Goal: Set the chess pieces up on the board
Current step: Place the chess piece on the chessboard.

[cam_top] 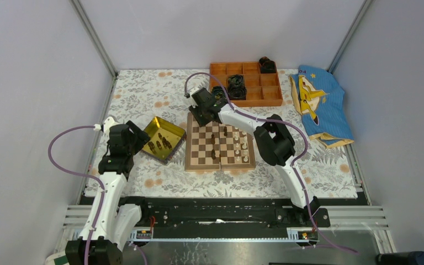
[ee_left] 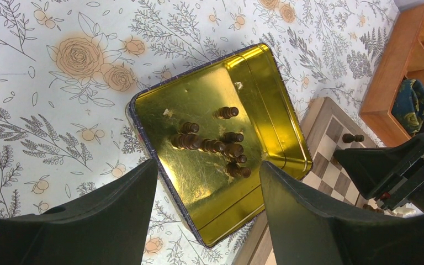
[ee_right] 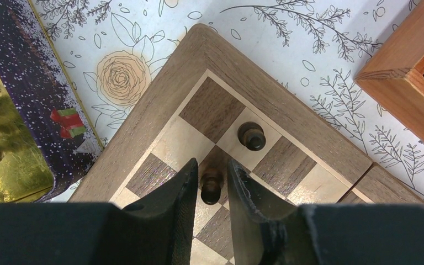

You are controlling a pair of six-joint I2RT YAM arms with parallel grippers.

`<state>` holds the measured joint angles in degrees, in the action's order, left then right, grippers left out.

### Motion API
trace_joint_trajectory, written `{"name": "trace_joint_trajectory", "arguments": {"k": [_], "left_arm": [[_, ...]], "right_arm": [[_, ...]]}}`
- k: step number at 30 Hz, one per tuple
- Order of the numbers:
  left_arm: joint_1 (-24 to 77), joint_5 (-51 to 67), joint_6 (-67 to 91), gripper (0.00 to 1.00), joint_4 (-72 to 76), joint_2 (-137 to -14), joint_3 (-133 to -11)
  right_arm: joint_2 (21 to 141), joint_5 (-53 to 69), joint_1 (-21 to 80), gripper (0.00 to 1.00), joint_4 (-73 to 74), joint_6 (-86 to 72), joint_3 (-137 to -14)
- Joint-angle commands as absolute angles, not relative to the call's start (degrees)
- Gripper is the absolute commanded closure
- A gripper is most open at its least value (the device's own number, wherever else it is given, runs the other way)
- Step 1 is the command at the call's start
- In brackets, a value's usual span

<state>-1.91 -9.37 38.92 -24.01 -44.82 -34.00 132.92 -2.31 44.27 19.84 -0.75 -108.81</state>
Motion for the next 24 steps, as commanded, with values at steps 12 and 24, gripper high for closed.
{"name": "trace_joint_trajectory", "arguments": {"k": [12,24], "left_arm": [[-1.6,-9.0,39.0,0.24,-21.4,-44.2,-33.5],[-1.6,-9.5,39.0,0.24,-21.6,-43.7,-33.5]], "right_arm": [[128.0,-2.4,44.7,0.61,18.1,-0.7,-106.5],[124.8,-2.8,44.7,0.52,16.9,-0.4,-103.0]]}}
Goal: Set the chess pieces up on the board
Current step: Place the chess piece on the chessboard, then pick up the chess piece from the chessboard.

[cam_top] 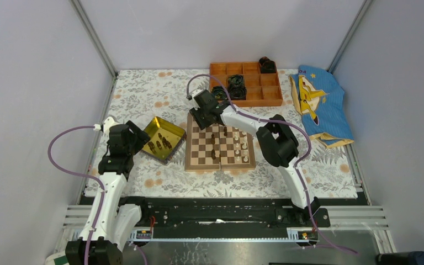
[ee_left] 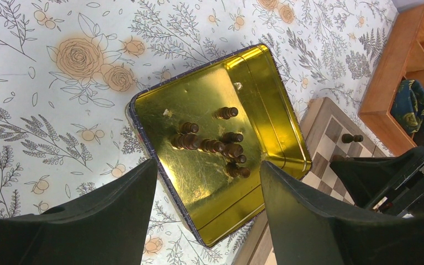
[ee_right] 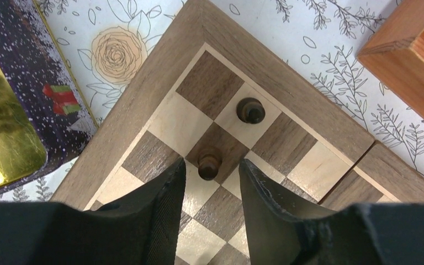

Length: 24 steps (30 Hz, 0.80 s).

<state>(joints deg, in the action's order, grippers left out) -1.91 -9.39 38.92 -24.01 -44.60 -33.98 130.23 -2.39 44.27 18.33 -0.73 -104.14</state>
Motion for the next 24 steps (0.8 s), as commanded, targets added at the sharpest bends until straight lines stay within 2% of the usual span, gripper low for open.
{"name": "trace_joint_trajectory", "arguments": {"k": [1,14,24], "left_arm": [[-1.6,-9.6,38.9,0.24,-21.6,-43.7,-33.5],[-1.6,-9.8,39.0,0.24,-21.8,-43.3,-33.5],[-1.5,-9.1,39.1,0.24,-21.7,-42.8,-33.4]], "right_arm": [[124.4,-2.9,44.6,0.51,16.7,-0.3,-102.7],[119.4,-3.2,44.6,0.5,15.1,-0.3,-96.8],[110.8,-9.7,44.6,0.51,12.7,-0.6,-87.8]]}}
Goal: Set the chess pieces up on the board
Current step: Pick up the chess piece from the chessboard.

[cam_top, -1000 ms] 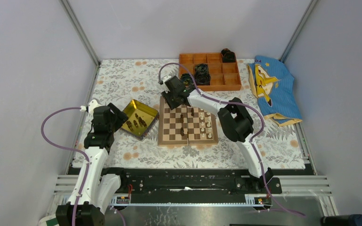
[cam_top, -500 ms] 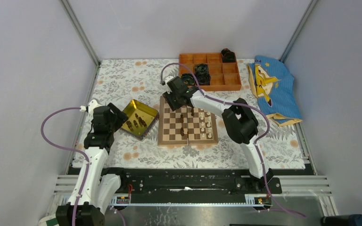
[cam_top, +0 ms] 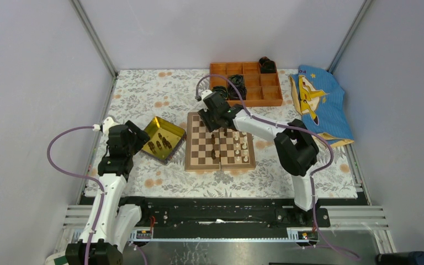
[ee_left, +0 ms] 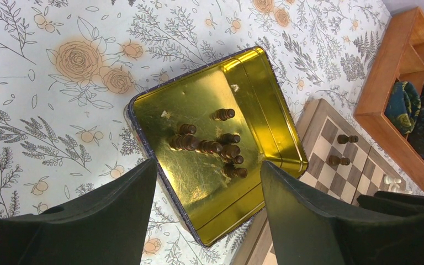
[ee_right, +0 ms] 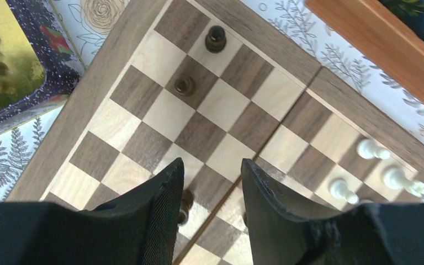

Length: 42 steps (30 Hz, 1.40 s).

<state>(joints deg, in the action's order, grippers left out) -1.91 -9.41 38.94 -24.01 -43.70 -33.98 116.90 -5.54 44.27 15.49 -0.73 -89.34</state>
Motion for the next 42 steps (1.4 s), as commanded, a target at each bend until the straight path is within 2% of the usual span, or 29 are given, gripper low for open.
{"name": "trace_joint_trajectory", "arguments": {"k": [1,16,42], "left_arm": [[-1.5,-9.0,39.1,0.24,-21.6,-42.8,-33.4],[-1.2,-8.0,38.9,0.23,-21.4,-42.7,-33.3],[-0.6,-8.2,39.0,0.23,-21.4,-43.0,-33.3]], "right_arm": [[110.2,-10.3,44.5,0.51,12.6,-0.8,-87.2],[106.6,-14.6,42.6,0.54,13.0,-4.9,-81.2],[108.4,-13.4,40.1,0.57,12.1,-6.7,-79.1]]}}
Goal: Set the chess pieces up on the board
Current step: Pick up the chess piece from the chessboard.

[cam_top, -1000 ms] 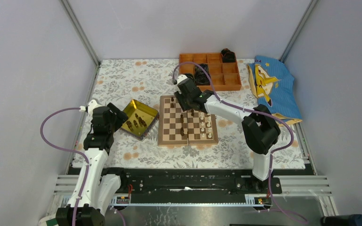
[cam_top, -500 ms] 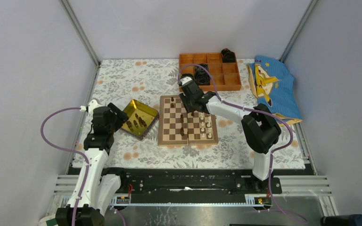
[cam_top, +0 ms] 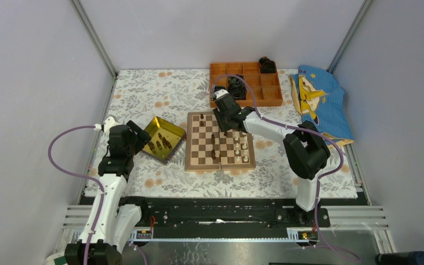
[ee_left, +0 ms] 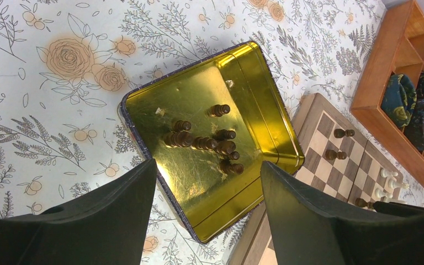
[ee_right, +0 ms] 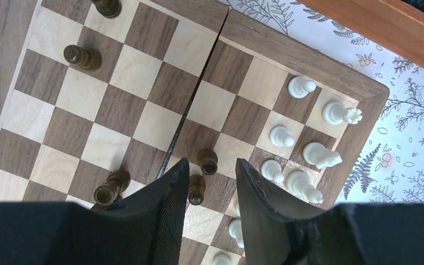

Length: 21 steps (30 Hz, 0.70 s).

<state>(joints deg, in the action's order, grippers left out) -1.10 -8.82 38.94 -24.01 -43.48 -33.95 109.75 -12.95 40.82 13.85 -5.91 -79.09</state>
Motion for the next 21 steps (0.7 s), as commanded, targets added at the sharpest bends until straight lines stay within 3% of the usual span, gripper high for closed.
{"name": "trace_joint_trajectory", "arguments": {"k": [1,21], "left_arm": [[-0.7,-8.2,39.0,0.23,-21.4,-43.1,-33.3],[-0.6,-8.3,39.1,0.23,-21.3,-43.5,-33.3]], "right_arm": [[108.5,-13.2,40.0,0.57,12.1,-6.7,-79.1],[111.3,-10.1,39.2,0.61,12.0,-7.5,-79.5]]}}
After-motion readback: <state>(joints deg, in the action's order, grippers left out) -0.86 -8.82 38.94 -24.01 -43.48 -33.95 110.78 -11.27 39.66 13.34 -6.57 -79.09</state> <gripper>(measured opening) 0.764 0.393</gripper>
